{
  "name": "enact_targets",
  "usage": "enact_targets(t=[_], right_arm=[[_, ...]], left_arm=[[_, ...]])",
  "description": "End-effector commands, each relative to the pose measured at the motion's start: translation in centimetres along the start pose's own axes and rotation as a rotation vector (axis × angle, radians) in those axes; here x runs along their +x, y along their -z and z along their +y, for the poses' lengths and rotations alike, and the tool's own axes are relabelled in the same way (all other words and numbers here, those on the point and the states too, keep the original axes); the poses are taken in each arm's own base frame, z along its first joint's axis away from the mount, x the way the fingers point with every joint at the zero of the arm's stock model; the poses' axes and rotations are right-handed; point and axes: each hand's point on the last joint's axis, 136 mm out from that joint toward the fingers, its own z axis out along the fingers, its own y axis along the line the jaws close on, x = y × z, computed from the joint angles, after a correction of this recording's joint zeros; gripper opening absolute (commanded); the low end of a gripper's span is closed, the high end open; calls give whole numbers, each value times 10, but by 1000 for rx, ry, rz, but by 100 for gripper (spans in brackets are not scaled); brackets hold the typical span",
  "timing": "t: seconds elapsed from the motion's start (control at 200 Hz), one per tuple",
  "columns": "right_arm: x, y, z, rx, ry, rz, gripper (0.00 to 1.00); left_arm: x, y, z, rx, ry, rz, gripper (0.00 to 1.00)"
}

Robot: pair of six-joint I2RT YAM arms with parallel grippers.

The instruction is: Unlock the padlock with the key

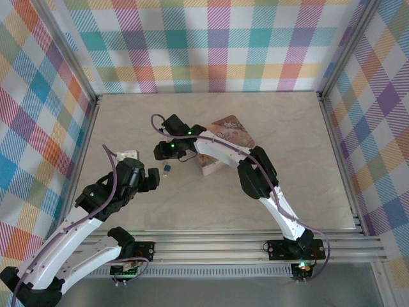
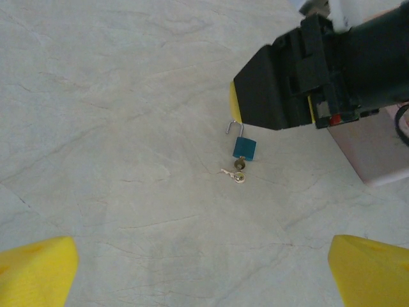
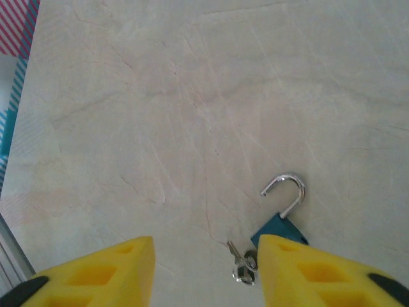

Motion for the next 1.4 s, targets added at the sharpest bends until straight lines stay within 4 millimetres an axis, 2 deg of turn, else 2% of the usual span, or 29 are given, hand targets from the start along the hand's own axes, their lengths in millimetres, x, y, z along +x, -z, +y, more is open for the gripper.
enact_targets(t=[0.0,0.075,0.18,0.27,0.305,0.455,0.58,0.685,0.885,0.99,1.09,1.19,1.315,1.395], right_arm=[[-24,69,27,23,125,-111,52],[-30,102,27,71,182,-175,58],[-31,146,11,157,229,-255,72],[-26,183,-17,250,231,-332,95],[-21,197,-32,293,226,-363,100],[5,249,-117,513,128,-511,100],[51,275,-202,639,-69,-556,100],[84,297,-249,746,-136,-593,100],[111,315,-298,880,-21,-725,100],[119,327,-315,925,-46,-747,100],[122,334,-325,943,-36,-807,100],[134,338,-342,939,-95,-865,100],[143,334,-354,889,-129,-935,100],[134,334,-351,858,-91,-965,100]], left_arm=[[-9,1,-5,37,0,-34,100],[-18,3,-12,65,-15,-61,100],[-35,3,-15,67,-27,-105,100],[-51,-1,-12,28,-28,-154,100],[-57,-4,-11,17,-34,-172,100],[-74,-18,-5,-25,-103,-262,100],[-75,-40,-1,-42,-177,-285,100],[-79,-55,-5,-40,-254,-361,100],[-73,-90,17,-57,-144,-386,100],[-69,-107,27,-74,-108,-417,100],[-62,-123,32,-69,-89,-419,100],[-49,-145,40,-73,-87,-363,100],[-42,-165,42,-64,-88,-345,100],[-44,-171,42,-53,-72,-375,100]])
